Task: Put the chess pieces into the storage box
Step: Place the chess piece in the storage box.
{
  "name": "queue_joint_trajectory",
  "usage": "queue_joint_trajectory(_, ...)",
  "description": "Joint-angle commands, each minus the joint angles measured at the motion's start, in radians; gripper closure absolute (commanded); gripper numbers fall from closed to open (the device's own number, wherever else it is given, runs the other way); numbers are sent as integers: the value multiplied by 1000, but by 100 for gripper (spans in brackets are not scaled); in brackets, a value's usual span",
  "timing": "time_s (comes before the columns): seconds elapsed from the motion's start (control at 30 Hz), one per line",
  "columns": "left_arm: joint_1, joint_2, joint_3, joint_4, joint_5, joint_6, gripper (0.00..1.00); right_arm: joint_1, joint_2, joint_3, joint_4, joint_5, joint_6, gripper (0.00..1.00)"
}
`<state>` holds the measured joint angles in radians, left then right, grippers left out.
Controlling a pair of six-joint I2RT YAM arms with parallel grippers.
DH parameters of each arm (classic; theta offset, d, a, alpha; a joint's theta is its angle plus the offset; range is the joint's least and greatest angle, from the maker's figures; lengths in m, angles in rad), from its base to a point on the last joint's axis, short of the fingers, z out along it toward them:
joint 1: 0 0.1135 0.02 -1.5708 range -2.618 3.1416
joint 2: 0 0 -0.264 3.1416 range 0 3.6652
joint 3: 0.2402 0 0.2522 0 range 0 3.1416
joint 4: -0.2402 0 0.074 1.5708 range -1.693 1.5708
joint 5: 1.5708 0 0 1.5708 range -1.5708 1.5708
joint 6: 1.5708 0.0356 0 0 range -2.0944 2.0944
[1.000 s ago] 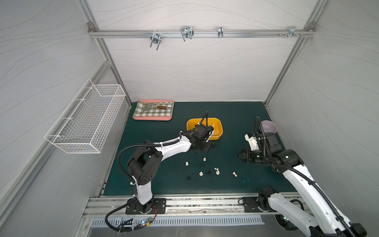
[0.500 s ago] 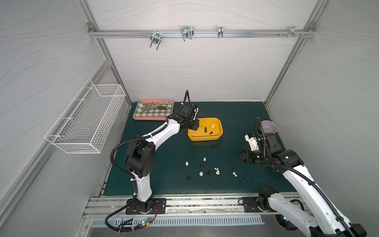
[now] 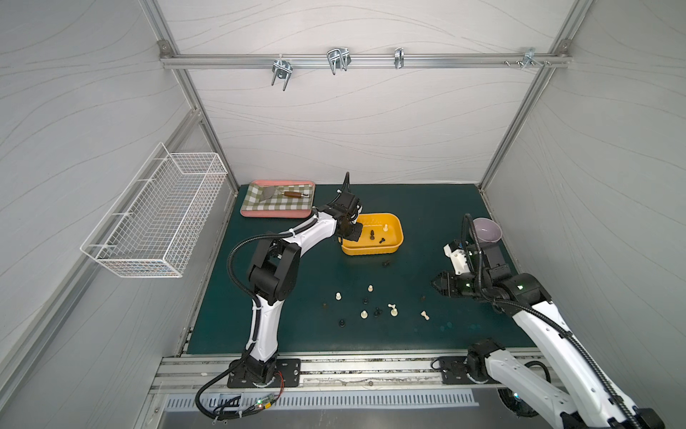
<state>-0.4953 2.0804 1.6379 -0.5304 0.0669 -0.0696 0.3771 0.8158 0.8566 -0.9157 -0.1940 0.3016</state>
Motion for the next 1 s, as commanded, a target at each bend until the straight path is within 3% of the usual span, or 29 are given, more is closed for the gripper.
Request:
queue_joint_trajectory(0.0,12,32,72,-13,-10,30,90,0,-13,-8,-15,10,11,56)
queue_joint_trajectory(0.27,32,89,158,-65,-30,63,86,8,-15,-10,-15,19,16,56)
queue_joint_trajectory(0.43,44,90,166,-65,-38,53,62,17,-15,-10,-15,25,18,56)
queue_joint_trajectory(0.53,49,79,160,-59,-41,49,54,25,-16,-10,-14,35,21,55)
queue_joint_trajectory(0.97,53,-27,79,-14,-17,36,47,64,-17,-8,-22,68,33,55)
